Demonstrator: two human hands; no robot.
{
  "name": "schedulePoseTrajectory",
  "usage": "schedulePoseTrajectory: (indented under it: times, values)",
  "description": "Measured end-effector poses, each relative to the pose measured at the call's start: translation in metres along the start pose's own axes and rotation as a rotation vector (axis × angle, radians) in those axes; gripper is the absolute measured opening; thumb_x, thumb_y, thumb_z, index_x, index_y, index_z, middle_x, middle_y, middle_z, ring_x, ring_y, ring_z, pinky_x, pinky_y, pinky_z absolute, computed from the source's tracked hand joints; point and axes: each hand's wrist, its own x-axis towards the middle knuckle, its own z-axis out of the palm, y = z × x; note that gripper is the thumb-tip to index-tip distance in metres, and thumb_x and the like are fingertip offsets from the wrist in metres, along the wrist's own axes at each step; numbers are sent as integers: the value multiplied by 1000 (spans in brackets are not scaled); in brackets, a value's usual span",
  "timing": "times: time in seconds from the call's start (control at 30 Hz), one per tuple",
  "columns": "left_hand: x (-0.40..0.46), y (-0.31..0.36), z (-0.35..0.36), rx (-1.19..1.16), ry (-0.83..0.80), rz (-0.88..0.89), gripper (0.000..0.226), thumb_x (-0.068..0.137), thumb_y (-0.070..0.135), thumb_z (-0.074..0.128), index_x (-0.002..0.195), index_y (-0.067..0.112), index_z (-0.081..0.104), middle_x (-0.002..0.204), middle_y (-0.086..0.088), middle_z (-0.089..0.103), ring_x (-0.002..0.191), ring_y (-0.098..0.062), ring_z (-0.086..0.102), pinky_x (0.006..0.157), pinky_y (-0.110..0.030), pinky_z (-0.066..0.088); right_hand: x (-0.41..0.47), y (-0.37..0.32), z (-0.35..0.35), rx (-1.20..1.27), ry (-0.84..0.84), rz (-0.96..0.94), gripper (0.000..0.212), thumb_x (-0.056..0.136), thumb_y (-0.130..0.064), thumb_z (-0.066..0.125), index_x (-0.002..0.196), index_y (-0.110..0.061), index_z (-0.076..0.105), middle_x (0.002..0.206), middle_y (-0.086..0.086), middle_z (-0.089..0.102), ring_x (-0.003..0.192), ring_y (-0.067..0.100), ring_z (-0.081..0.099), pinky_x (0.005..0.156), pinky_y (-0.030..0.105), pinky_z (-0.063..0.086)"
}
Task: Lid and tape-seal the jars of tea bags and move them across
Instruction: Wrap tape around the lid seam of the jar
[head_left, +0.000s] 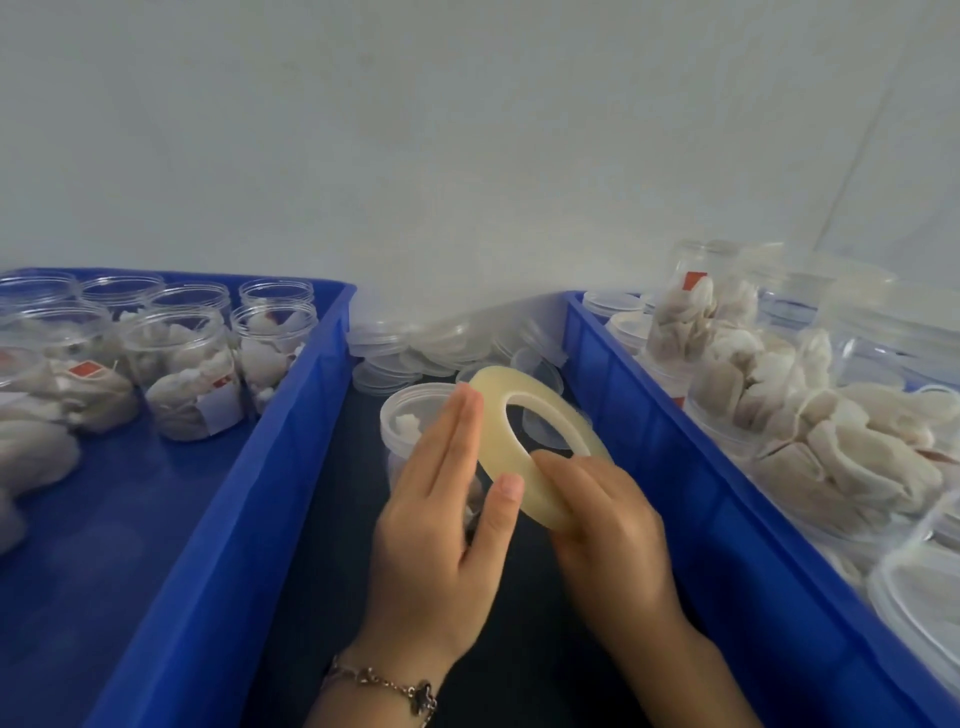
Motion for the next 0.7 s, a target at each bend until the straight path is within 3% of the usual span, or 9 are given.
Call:
schedulePoseTrajectory:
  times: [0.13, 0.23, 0.3, 0.43, 0.5, 0.57, 0.63, 0.7]
  values:
    - [2, 0, -3, 12, 64, -1, 59, 95, 57, 28, 140, 21, 27, 147, 9, 33, 138, -3, 29, 105, -8, 30, 1, -3, -1, -21, 49, -37, 20, 73, 6, 66, 90, -3, 71, 68, 6, 62, 61, 26, 59, 55, 39, 50]
    - [-1, 6, 2, 99, 143, 108, 53, 98, 43, 36, 137, 7, 35, 143, -6, 41, 134, -17, 40, 97, -30, 50, 0, -8, 0, -40, 120, -31, 17, 83, -7, 55, 88, -2, 71, 67, 6, 62, 61, 25, 59, 55, 37, 51]
    - [-5, 11, 8, 139, 156, 174, 50, 97, 35, 43, 135, 4, 37, 142, -13, 43, 133, -19, 41, 89, -40, 55, -2, -13, 1, -21, 157, 19, 24, 86, -16, 52, 86, -1, 70, 69, 6, 64, 63, 24, 62, 56, 35, 53]
    - [-7, 15, 13, 83, 187, 169, 44, 95, 26, 46, 133, 5, 42, 140, -11, 47, 133, -11, 41, 94, -34, 52, -2, -17, 2, -14, 164, 74, 26, 85, -19, 52, 86, 0, 70, 71, 5, 66, 65, 21, 64, 57, 32, 53]
    - [-4, 14, 9, -16, 238, 72, 39, 95, 23, 44, 132, 10, 46, 132, -8, 56, 124, -7, 51, 94, -24, 49, 0, -18, 2, -33, 168, 56, 25, 84, -15, 49, 84, -1, 70, 67, 4, 63, 62, 21, 59, 56, 30, 52]
    - [3, 13, 1, -138, 251, -105, 37, 95, 31, 41, 132, 24, 46, 124, 11, 60, 113, 0, 55, 89, -13, 46, 1, -19, 1, -26, 153, 22, 26, 83, -14, 47, 84, -2, 70, 67, 5, 62, 62, 20, 57, 58, 30, 50]
    - [8, 12, -6, -284, 201, -298, 31, 96, 46, 40, 122, 37, 54, 108, 21, 66, 104, 0, 61, 83, -11, 47, 2, -20, 0, -21, 122, -11, 25, 81, -12, 48, 88, -3, 70, 71, 4, 62, 67, 17, 56, 64, 28, 49]
    - [11, 12, -10, -453, 178, -457, 36, 89, 55, 40, 110, 37, 64, 93, 18, 71, 87, -3, 67, 70, -11, 49, 2, -19, -1, -37, 86, -38, 23, 79, -9, 52, 92, -5, 70, 72, 2, 61, 68, 16, 55, 67, 26, 47]
